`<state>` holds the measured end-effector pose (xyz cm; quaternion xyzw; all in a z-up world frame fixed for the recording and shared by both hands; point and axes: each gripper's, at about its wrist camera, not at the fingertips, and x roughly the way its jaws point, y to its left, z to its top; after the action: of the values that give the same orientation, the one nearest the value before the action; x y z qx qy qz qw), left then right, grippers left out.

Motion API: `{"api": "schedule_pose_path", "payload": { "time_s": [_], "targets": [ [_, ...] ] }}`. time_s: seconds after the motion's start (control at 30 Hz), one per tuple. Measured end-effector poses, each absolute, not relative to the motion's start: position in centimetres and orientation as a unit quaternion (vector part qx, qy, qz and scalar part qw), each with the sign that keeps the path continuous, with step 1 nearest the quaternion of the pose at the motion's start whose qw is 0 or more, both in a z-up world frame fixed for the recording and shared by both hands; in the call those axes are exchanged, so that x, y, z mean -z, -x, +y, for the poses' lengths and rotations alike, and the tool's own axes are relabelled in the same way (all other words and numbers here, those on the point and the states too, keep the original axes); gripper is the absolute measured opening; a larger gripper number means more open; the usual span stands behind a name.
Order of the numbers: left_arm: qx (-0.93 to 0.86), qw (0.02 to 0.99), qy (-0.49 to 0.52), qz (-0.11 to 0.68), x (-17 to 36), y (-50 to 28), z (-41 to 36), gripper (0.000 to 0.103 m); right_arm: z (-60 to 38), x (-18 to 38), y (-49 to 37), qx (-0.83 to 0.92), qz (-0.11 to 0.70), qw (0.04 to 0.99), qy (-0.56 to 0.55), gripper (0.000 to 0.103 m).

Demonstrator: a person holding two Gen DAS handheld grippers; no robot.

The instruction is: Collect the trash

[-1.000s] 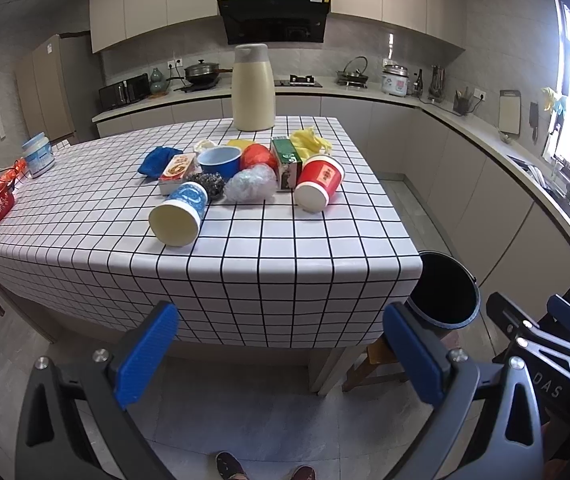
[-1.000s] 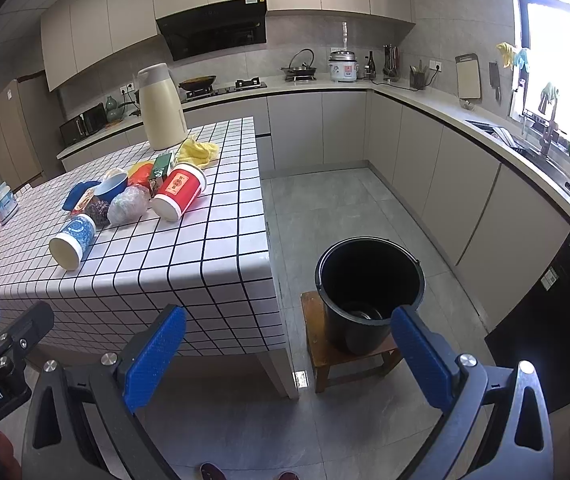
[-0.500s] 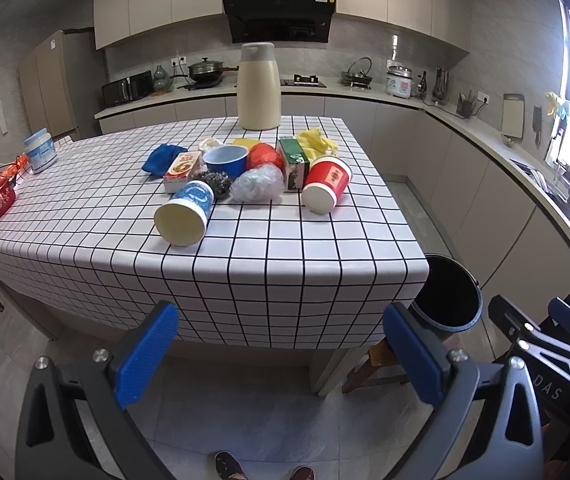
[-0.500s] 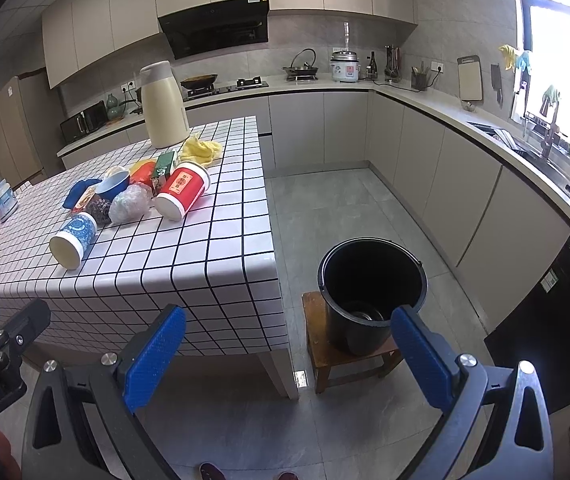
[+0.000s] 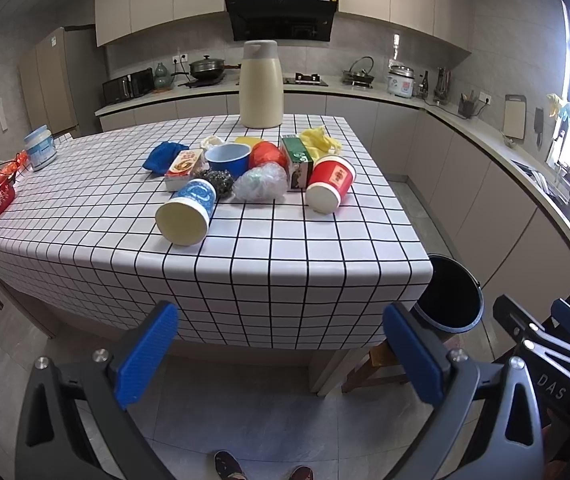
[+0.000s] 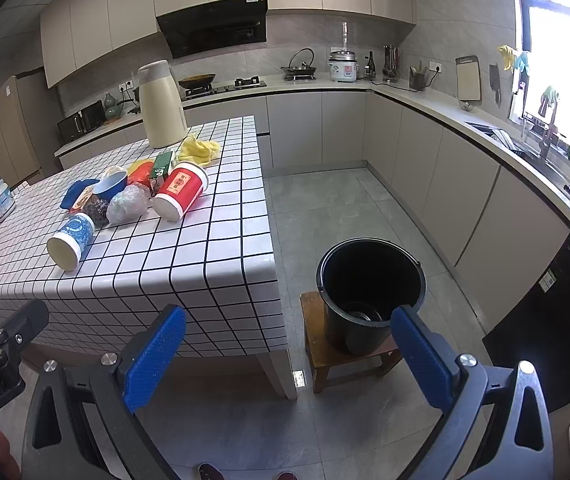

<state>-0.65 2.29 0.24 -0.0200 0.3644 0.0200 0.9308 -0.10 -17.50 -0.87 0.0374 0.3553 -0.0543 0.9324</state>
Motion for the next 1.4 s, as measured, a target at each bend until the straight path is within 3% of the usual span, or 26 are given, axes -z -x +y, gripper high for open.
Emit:
{"api": "schedule_pose_path", "payload": {
  "time_s": [1.4],
  "targets": [
    [-0.052,0.927,0.034,0.369,0.0,0.3,3.9,0.103,-17.5,0.5,-0.3,0.03,0.346,0.937,-0.04,0.103]
  ]
}}
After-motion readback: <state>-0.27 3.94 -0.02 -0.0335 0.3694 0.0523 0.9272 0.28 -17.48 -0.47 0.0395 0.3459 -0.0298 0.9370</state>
